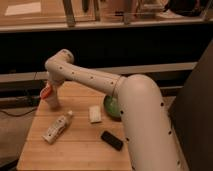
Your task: Place the pepper in the ceramic cup
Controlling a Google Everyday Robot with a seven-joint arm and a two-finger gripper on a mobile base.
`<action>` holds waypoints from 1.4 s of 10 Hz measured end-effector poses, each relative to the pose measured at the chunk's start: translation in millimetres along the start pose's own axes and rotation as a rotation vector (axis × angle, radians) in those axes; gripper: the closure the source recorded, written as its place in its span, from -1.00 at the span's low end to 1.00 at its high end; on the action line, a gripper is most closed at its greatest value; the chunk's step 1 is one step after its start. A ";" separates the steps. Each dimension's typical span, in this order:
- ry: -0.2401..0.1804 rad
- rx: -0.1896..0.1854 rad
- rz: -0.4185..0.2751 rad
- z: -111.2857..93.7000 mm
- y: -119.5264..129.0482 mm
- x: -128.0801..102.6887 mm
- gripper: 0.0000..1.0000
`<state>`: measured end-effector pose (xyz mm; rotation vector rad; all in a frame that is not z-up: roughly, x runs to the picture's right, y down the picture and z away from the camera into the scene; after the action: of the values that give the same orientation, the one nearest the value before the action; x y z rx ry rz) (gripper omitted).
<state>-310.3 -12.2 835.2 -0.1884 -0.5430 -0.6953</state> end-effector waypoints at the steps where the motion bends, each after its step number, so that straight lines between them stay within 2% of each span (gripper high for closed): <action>1: 0.011 0.002 -0.015 1.4 -0.4 -0.6 1.00; 5: 0.048 0.021 -0.049 2.3 -8.4 6.0 1.00; 10: 0.073 0.046 -0.073 -4.6 -27.0 19.8 1.00; 14: 0.086 0.048 -0.110 -2.0 -21.5 23.9 1.00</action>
<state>-308.3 -42.5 846.0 -0.0840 -0.4894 -0.7930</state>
